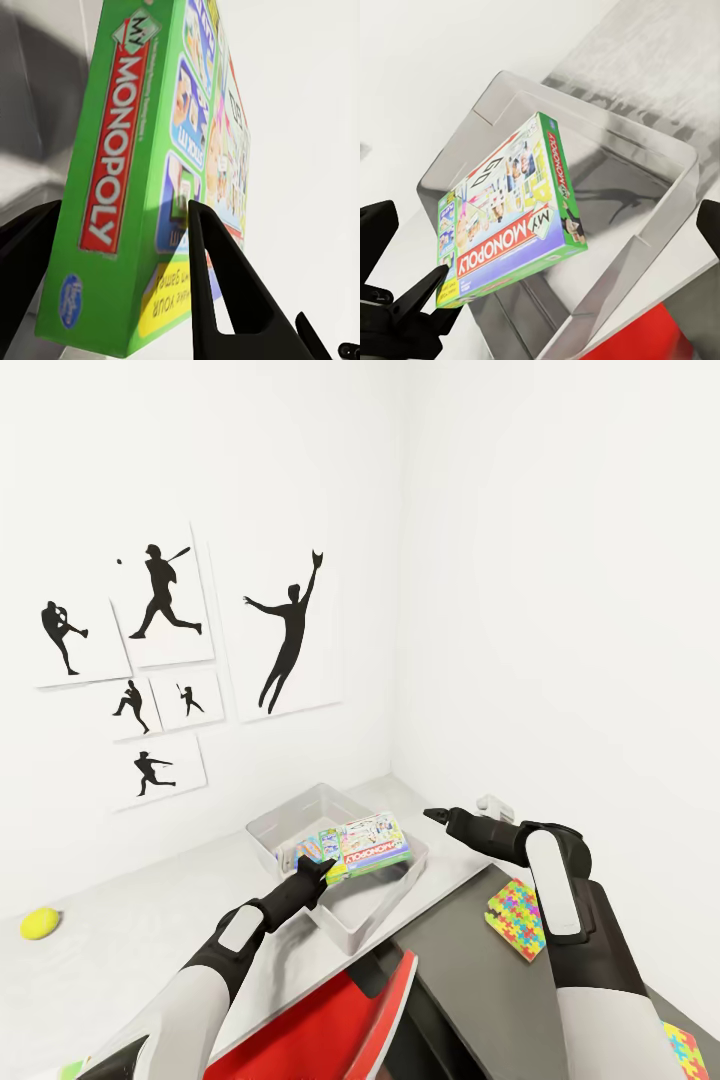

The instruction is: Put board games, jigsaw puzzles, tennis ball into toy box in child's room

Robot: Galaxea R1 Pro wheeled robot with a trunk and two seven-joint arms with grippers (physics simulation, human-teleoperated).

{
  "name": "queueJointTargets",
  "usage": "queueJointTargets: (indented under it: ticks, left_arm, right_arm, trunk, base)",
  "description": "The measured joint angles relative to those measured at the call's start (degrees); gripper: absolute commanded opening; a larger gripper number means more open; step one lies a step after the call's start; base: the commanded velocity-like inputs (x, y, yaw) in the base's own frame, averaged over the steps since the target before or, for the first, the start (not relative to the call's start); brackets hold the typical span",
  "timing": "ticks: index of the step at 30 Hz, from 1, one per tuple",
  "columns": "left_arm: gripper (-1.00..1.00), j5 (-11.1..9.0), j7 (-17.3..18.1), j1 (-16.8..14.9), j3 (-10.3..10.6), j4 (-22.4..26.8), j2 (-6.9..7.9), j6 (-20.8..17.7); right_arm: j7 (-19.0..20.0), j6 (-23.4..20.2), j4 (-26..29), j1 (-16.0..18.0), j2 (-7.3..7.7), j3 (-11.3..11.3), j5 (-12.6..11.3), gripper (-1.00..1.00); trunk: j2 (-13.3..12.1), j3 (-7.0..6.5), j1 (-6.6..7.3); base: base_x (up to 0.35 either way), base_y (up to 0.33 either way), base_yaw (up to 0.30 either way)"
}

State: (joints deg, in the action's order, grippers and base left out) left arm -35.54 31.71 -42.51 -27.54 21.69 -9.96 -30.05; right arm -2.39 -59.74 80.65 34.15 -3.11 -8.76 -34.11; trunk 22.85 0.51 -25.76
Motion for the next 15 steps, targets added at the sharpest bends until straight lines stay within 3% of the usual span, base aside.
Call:
queueJointTargets:
  ticks: [8,15]
  left_arm:
    - [-1.0,0.0,0.0,0.0,0.0,0.0,0.0,0.0]
    - [-1.0,0.0,0.0,0.0,0.0,0.0,0.01,0.0]
  right_arm:
    - [0.0,0.0,0.0,0.0,-0.01,0.0,0.0,1.0]
    - [0.0,0.0,0.0,0.0,-0.01,0.0,0.0,1.0]
  trunk:
    - [0.0,0.0,0.0]
    - [0.0,0.0,-0.01]
  base:
    - [-0.022,-0.016,0.0]
    - [-0.094,-0.192,0.0]
